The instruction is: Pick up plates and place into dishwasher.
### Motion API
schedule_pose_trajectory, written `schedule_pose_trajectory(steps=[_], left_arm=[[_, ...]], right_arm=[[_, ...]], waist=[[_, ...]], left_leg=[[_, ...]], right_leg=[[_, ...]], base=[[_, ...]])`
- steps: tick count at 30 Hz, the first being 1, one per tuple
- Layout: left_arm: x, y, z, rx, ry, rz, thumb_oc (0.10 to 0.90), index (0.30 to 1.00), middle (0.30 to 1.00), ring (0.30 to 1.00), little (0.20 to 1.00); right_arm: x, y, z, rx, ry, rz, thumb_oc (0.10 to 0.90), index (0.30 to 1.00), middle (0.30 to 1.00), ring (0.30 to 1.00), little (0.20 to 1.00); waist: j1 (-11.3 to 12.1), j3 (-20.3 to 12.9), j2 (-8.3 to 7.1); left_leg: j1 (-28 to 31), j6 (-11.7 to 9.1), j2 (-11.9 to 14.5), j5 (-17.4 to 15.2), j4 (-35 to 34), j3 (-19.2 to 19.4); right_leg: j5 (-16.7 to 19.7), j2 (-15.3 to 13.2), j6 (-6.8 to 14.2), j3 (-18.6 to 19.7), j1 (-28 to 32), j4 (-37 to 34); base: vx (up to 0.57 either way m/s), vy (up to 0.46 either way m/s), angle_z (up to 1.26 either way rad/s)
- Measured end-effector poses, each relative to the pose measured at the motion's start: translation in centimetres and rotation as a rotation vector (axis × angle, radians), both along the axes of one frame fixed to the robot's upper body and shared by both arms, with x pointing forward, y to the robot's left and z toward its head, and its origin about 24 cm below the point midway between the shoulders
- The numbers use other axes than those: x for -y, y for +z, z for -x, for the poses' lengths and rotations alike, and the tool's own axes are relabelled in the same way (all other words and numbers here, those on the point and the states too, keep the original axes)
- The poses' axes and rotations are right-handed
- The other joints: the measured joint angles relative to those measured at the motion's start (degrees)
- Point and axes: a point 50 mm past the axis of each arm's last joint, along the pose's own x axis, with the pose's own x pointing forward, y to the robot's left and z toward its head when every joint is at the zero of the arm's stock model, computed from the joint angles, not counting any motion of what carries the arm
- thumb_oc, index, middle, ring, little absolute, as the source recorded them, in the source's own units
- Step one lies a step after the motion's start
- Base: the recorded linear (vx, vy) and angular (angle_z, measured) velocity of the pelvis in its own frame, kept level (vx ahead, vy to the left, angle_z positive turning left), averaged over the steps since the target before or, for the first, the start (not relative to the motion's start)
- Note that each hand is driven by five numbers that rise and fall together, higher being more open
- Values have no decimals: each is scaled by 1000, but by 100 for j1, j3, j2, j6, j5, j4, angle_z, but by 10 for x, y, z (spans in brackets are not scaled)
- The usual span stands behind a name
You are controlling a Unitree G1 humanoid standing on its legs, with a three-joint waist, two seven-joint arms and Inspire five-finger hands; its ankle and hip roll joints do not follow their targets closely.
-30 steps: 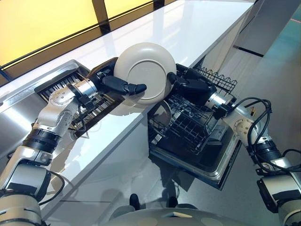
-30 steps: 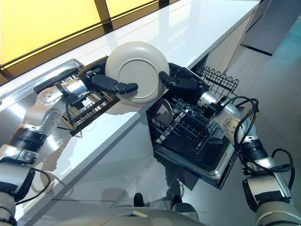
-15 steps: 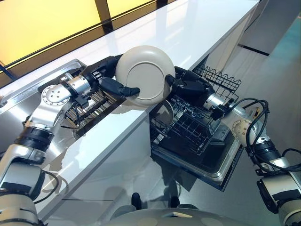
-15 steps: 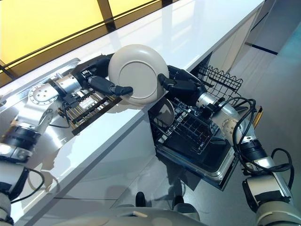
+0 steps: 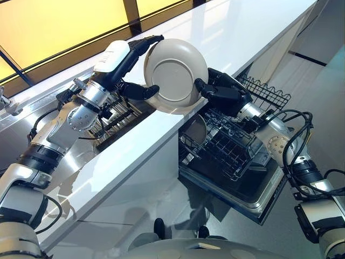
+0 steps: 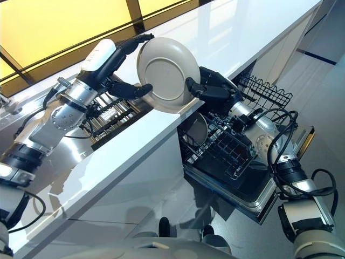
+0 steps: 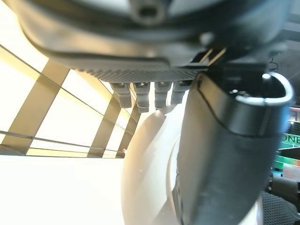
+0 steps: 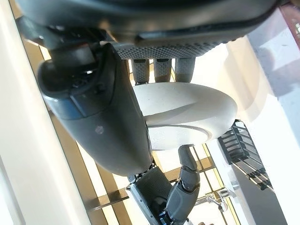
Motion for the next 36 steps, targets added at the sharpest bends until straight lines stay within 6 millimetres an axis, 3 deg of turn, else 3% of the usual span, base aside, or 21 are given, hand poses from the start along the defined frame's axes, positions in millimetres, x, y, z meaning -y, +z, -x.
schedule_pose_trajectory(steps=[5,8,18,21,25,31,36], left_arm=[[-1,-2,1,-12,-3,32,800,900,900,900,900],[-6,-6,3,-69,-18,172,800,900,900,900,900],[-19,-42,-6,-527,-135,981,800,900,900,900,900],[-36,-57,-4,-554,-96,1189,800,900,900,900,900],[-84,-68,-1,-441,146,1356,800,900,900,900,900],[-100,-64,2,-404,204,1338,800,900,900,900,900],[-103,-61,5,-415,190,1282,800,900,900,900,900]], right_arm=[[-1,0,0,2,2,-1,100,300,300,300,200],[0,1,0,-5,3,-18,100,300,300,300,200],[-1,3,-1,6,-5,-57,100,300,300,300,200],[6,6,-1,19,-28,-69,100,300,300,300,200],[12,19,2,87,-29,-87,100,300,300,300,200],[33,34,2,186,-178,-19,100,300,300,300,200],[65,53,11,302,-355,39,100,300,300,300,200]], waist=[[-2,1,-2],[-21,4,-7],[-33,9,-45],[-64,13,-52],[-179,15,-56],[-128,49,-170],[-149,96,-251]], left_leg=[[3,0,1,0,-1,4],[6,-1,2,-1,-1,10],[11,0,5,-1,-1,19],[10,1,7,-2,-1,34],[18,0,17,-3,-2,56],[38,0,7,-3,-3,55],[39,9,2,-12,-3,76]], right_leg=[[-1,0,1,0,0,0],[-1,1,1,3,-1,-1],[0,2,2,25,0,-1],[0,3,2,33,-10,-1],[1,6,2,36,-8,-3],[0,-2,4,45,16,-24],[1,-3,3,81,6,-20]], base=[[0,0,0],[0,0,0],[2,1,0],[6,3,-1],[0,0,0],[0,0,0],[8,2,-2]])
